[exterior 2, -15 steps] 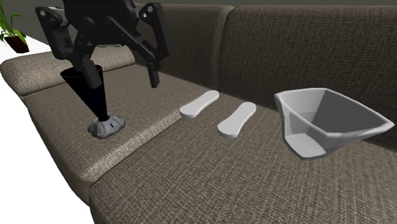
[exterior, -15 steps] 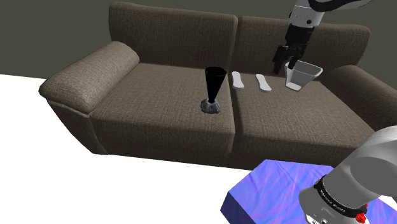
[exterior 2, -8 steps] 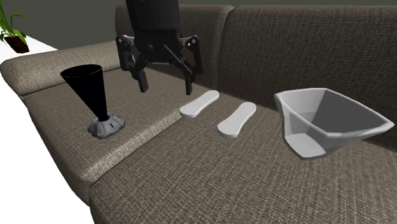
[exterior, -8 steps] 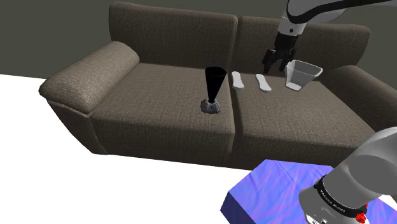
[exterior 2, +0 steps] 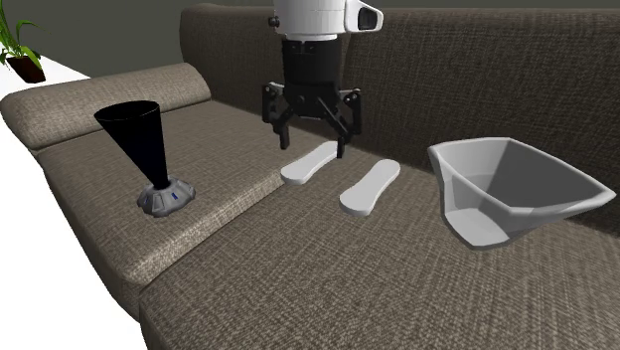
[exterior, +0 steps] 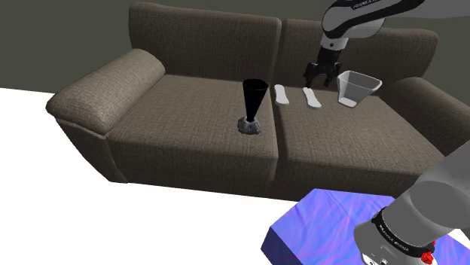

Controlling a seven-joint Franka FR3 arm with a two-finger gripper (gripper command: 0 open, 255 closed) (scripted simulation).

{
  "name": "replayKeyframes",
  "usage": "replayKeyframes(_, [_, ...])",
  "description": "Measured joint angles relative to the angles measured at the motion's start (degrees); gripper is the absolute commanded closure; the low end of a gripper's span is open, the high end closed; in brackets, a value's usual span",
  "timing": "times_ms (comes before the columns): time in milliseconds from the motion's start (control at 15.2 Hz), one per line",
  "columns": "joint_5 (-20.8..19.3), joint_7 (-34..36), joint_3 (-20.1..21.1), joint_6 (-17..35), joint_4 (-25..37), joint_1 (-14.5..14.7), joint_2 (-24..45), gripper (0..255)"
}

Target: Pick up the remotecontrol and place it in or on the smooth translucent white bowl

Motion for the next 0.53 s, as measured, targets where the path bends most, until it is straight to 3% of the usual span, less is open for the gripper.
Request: replayKeyframes(528, [5.4, -0.1, -3.0, 2.8, 13.4, -3.8, 16.9, 0])
